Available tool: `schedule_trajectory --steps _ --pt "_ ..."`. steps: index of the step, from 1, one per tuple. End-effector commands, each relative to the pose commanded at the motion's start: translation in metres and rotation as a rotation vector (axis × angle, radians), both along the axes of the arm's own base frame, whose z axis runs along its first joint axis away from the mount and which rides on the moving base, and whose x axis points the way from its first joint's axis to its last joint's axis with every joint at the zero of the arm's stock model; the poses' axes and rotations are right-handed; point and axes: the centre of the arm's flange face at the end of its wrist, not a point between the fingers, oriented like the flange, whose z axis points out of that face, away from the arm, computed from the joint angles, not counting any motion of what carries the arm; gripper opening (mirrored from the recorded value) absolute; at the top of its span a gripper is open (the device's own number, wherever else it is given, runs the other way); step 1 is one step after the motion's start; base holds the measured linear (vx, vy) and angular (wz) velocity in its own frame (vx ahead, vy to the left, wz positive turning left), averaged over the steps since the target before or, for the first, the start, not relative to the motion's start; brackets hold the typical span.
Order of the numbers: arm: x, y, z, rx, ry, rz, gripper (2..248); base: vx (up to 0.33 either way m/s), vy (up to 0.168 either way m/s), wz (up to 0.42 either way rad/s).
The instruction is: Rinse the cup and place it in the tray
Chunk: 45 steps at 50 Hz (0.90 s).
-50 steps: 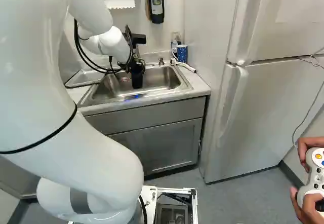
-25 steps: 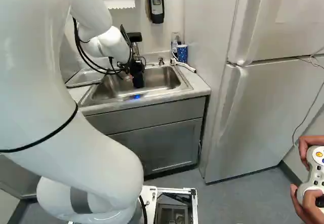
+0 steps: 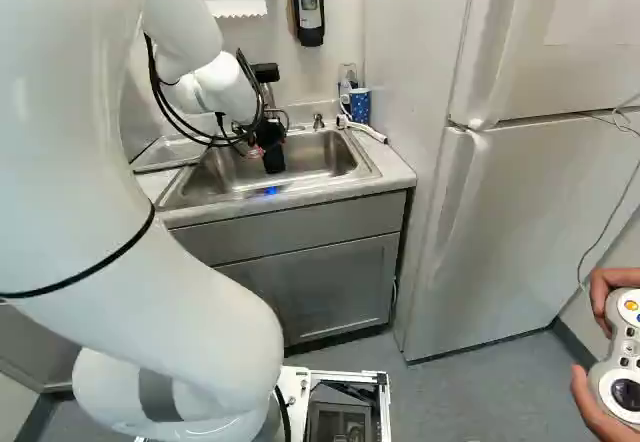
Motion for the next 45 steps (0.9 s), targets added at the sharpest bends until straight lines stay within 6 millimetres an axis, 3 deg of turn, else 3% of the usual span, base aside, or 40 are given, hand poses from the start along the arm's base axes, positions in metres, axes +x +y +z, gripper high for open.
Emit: schedule_trajectory --steps 45 --pt "0.0 0.0 0.0 0.0 0.0 0.0 120 0.0 0.0 0.0"
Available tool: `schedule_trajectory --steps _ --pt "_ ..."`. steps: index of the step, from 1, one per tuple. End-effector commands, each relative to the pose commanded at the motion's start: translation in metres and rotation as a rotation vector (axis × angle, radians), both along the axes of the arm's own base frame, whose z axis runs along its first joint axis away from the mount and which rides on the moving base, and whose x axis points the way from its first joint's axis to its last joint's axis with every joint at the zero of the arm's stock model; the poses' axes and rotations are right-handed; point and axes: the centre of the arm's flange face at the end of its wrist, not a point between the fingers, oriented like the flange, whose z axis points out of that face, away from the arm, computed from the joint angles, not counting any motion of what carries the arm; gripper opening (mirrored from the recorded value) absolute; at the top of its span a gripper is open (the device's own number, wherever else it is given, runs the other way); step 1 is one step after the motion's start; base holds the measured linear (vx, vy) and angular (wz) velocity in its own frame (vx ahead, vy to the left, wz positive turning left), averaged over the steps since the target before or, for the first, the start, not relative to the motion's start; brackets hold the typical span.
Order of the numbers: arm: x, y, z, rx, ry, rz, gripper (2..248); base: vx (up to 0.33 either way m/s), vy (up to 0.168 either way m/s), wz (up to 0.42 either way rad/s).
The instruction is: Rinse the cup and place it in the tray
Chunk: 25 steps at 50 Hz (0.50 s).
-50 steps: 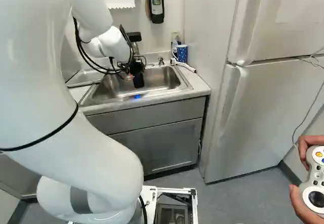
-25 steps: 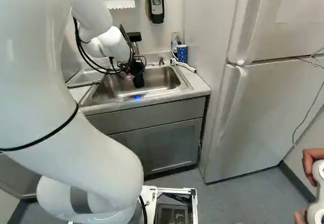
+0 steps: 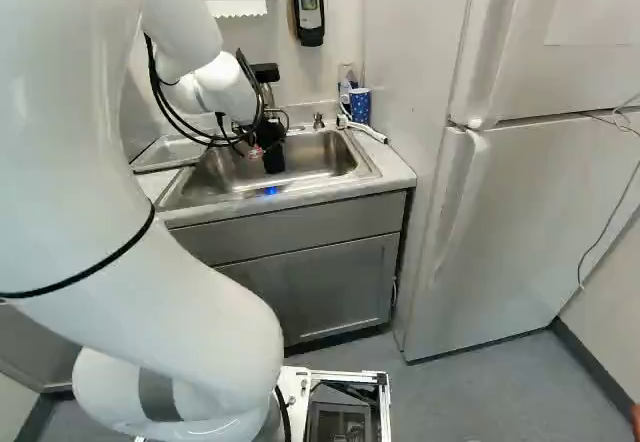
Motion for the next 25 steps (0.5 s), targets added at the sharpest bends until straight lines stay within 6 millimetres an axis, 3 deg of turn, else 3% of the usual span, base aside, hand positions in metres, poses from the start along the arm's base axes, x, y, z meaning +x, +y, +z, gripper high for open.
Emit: schedule_trajectory --steps 25 --pt "0.0 0.0 0.0 0.0 0.0 0.0 120 0.0 0.0 0.0"
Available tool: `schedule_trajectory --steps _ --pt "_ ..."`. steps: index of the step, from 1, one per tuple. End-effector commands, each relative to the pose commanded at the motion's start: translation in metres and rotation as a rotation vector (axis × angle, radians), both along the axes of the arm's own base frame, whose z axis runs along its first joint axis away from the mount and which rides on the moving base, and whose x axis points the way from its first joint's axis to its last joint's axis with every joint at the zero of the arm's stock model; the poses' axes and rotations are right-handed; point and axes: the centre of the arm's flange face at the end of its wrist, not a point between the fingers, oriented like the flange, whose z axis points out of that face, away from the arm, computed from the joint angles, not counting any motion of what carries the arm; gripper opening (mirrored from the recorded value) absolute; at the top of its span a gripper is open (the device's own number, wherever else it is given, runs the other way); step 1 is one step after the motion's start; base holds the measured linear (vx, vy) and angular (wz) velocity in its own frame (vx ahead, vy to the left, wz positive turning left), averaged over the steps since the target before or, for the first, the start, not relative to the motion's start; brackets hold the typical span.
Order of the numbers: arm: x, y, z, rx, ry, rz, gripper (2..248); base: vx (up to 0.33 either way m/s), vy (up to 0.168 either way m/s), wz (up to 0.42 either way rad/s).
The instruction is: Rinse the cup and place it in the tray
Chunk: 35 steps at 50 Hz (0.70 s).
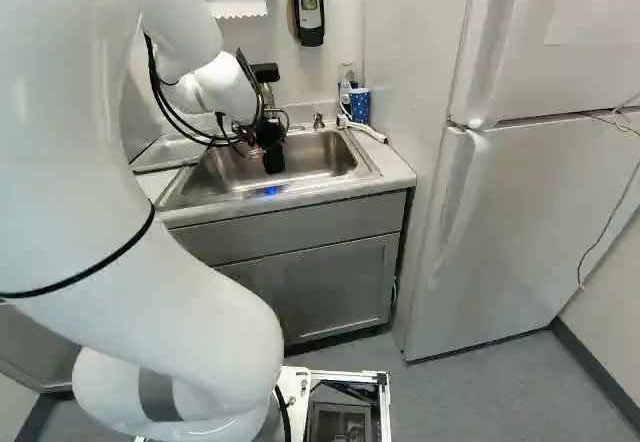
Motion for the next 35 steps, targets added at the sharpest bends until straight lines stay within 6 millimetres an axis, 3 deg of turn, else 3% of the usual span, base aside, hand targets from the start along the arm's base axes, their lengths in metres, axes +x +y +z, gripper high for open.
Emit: schedule_trajectory --steps 35 --pt "0.0 0.0 0.0 0.0 0.0 0.0 120 0.0 0.0 0.0"
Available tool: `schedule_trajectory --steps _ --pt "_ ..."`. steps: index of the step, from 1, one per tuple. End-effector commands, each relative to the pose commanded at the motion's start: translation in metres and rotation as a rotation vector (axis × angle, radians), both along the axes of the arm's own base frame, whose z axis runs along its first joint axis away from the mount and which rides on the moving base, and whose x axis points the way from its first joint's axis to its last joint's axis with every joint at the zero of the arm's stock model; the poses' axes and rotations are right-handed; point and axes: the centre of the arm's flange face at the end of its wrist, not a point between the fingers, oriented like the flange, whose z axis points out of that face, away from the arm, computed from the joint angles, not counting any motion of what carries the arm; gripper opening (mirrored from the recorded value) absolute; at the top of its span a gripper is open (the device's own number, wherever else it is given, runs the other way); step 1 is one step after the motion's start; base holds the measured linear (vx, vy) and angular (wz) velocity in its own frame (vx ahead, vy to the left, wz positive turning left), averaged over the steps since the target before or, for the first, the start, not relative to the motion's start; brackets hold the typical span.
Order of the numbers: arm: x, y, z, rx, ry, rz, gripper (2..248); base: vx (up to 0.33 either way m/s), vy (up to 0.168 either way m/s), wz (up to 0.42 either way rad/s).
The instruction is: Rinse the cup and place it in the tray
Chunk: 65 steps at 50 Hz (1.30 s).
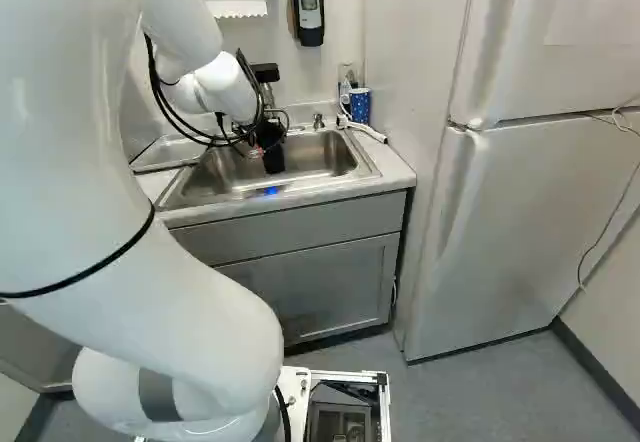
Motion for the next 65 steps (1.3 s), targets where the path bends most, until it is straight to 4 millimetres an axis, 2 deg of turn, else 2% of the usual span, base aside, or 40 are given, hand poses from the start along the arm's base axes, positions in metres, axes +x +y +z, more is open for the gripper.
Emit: schedule_trajectory --steps 65 --pt "0.0 0.0 0.0 0.0 0.0 0.0 120 0.0 0.0 0.0"
